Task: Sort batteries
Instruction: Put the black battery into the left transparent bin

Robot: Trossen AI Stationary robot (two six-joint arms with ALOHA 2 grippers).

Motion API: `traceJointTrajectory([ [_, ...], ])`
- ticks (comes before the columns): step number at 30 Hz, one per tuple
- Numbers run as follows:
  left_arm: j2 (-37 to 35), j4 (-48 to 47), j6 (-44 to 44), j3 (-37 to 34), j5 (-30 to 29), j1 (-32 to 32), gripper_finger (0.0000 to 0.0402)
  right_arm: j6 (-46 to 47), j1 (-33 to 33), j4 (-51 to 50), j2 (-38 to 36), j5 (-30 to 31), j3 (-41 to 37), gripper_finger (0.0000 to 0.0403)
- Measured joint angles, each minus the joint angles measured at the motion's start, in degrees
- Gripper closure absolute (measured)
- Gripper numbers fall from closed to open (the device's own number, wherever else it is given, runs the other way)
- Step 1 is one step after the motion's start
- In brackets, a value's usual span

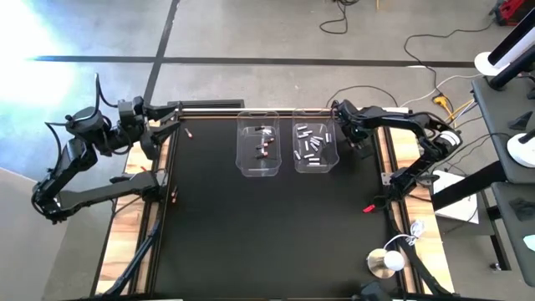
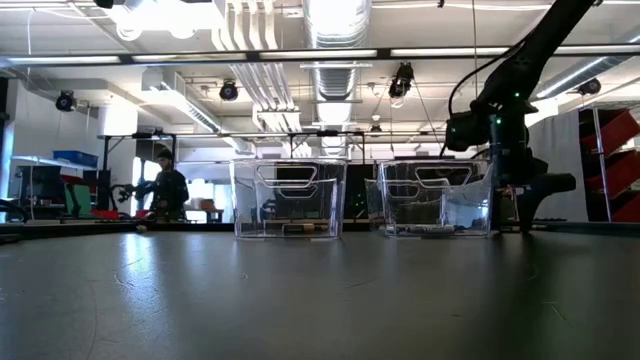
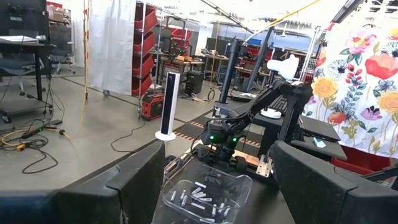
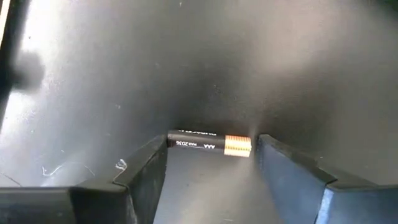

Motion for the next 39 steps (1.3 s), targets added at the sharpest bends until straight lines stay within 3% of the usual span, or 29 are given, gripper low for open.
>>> traceJointTrajectory([
  [8,0.00,-0.36,0.15,0.00,-0.02,0.00,0.0129,-1.46,-1.89,0.22,0.04,-1.56,-0.96,0.0201],
  [21,-0.10,-1.53,-0.90,0.00,0.00,0.00,0.0129,1.38,-2.13,0.02,0.15,-0.47,-1.37,0.0168],
  [32,-0.65,-1.76,-2.35,0.00,0.02,-0.02,0.0129,2.34,-1.41,-0.84,5.99,-1.12,-0.46,0.0188],
  [39,-1.07,-1.75,-2.33,0.00,0.02,0.00,0.0129,2.20,-1.06,-1.05,6.08,-1.21,-0.32,0.0188],
])
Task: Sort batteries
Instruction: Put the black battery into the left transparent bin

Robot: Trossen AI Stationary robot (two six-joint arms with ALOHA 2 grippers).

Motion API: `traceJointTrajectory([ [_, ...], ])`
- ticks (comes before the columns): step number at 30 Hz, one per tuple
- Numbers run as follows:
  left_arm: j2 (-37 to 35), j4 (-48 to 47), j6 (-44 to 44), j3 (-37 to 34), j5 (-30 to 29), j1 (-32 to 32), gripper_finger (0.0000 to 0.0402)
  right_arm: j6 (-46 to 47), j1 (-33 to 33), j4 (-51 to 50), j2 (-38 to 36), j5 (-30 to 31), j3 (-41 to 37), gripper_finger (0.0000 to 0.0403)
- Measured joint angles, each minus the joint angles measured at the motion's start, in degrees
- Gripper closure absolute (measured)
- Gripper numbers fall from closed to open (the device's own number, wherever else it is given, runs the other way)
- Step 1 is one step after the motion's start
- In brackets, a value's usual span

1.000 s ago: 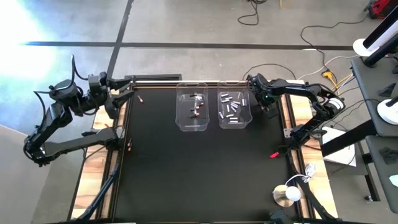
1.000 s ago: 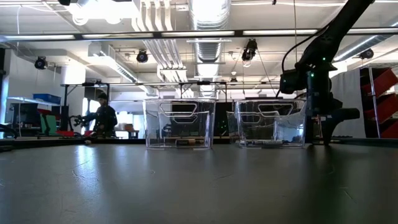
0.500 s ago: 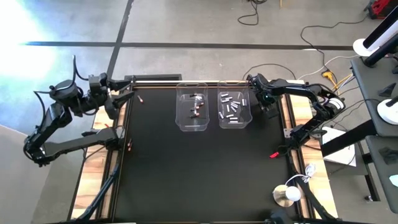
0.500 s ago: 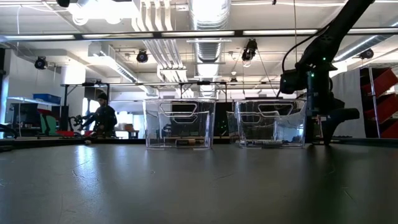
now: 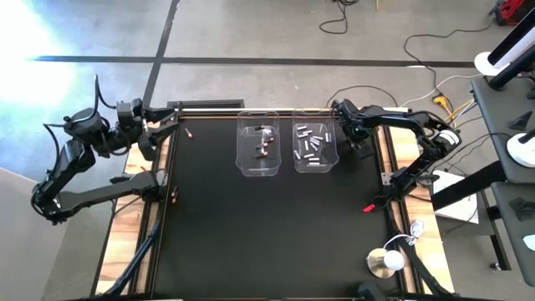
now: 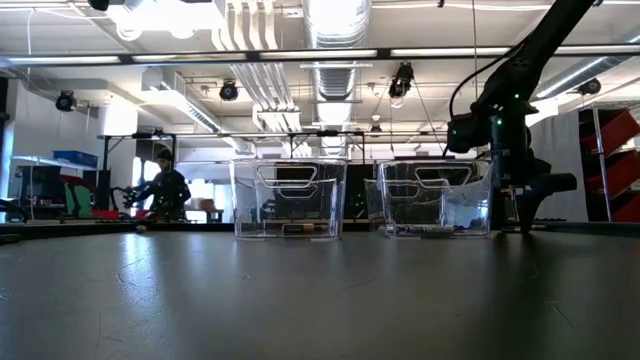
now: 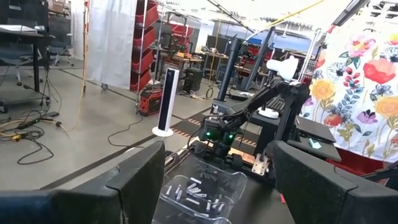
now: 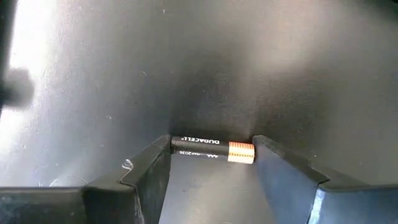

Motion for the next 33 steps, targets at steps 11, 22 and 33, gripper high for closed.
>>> traceJointTrajectory([
  [11,-0.28,-0.11,1.24,0.00,0.00,-0.01,0.0129,-4.52,0.04,-1.13,-1.12,-0.61,-0.15,0.0219],
  [22,-1.14,-1.22,2.70,0.00,-0.01,-0.01,0.0129,-8.98,2.98,-5.23,-14.10,7.48,0.89,0.0216],
  [33,-1.11,-0.97,4.75,0.00,-1.55,0.00,0.0129,-35.20,14.41,-5.20,-21.66,17.86,13.92,0.0214],
])
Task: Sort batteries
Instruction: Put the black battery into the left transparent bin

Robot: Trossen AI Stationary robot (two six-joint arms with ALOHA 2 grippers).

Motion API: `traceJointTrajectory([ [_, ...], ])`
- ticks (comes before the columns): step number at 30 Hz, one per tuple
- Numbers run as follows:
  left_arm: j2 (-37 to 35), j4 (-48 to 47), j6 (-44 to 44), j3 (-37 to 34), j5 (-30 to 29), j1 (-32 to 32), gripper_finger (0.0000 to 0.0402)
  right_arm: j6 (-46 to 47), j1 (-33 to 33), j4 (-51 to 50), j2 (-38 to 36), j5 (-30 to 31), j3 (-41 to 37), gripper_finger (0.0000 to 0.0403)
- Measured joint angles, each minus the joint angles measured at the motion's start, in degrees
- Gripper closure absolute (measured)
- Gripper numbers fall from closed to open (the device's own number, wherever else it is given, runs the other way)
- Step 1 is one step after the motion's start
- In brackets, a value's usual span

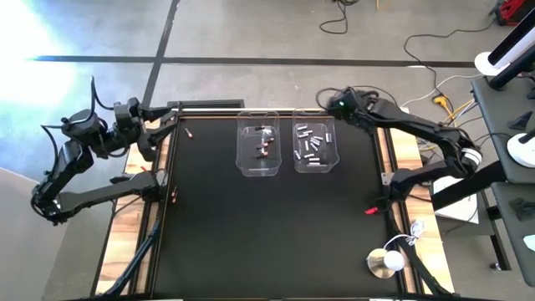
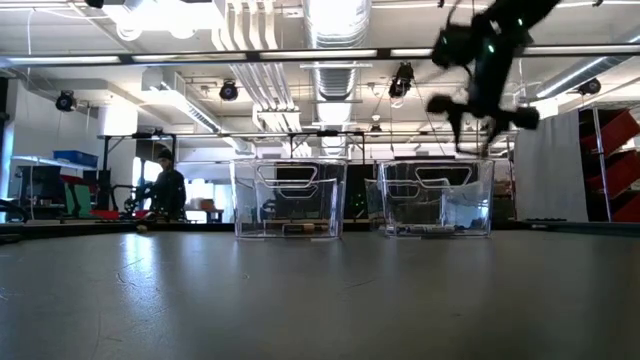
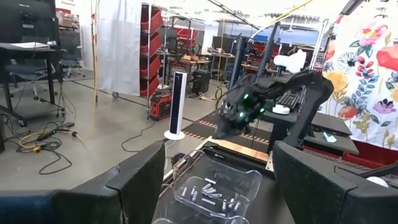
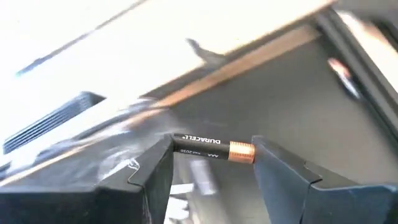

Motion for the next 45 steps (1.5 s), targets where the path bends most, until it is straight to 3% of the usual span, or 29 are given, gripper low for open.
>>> traceJointTrajectory([
  [3,0.16,0.17,0.00,0.00,0.01,0.00,0.0129,-6.93,4.66,0.84,3.58,3.47,7.70,0.0221],
  [7,0.42,-0.03,0.75,0.00,-0.02,0.00,0.0129,-17.57,9.37,1.97,12.63,3.47,19.67,0.0220],
  [13,-1.59,-2.18,2.60,0.11,-4.60,0.00,0.0129,-25.26,13.22,1.24,27.98,-6.32,36.85,0.0215],
  [21,-4.94,-4.27,2.47,0.09,-4.65,-0.01,0.0129,-35.95,18.03,0.37,43.59,-20.61,52.95,0.0216],
  [31,-5.32,-5.13,-1.98,-1.43,-4.52,0.00,0.0129,-44.46,19.25,-13.80,60.56,-24.53,74.80,0.0218],
  [45,-6.48,-5.56,-2.60,-5.66,-4.46,-0.02,0.0129,-45.80,20.21,-16.15,66.56,-22.20,73.27,0.0217],
])
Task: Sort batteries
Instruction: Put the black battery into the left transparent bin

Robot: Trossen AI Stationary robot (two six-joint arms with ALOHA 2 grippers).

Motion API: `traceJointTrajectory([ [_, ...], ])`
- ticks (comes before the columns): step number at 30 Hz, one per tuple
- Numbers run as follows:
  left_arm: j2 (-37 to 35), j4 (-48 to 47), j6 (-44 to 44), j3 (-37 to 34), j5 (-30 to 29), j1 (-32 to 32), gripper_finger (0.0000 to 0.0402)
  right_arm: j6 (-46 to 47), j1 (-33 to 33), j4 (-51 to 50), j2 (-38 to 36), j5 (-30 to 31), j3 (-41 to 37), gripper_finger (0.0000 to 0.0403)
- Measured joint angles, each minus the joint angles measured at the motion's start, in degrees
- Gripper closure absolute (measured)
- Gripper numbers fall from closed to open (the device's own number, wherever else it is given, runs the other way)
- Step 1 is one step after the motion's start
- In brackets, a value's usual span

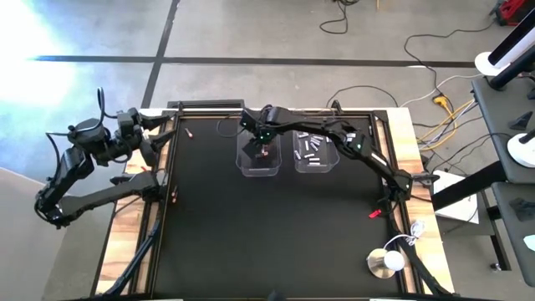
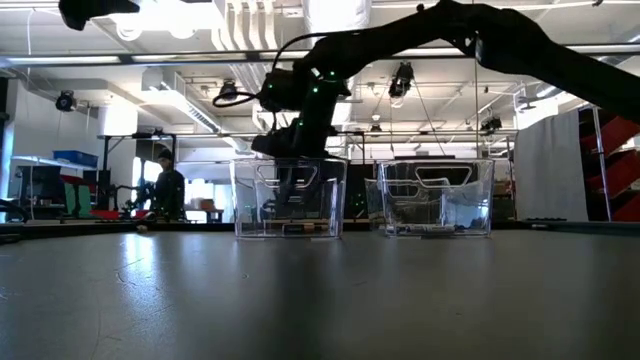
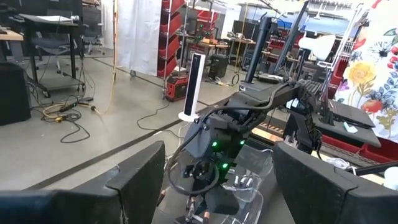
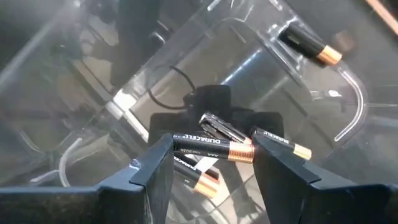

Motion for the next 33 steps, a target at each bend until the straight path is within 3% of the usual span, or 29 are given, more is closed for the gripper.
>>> traceJointTrajectory([
  [23,-0.33,0.13,-0.89,-0.02,-0.04,0.00,0.0129,0.62,0.75,-2.48,2.03,0.55,-4.07,0.0215],
  [33,-0.33,0.35,-1.12,-0.02,-0.04,0.00,0.0129,4.08,1.05,-5.96,1.73,-0.96,-0.94,0.0164],
])
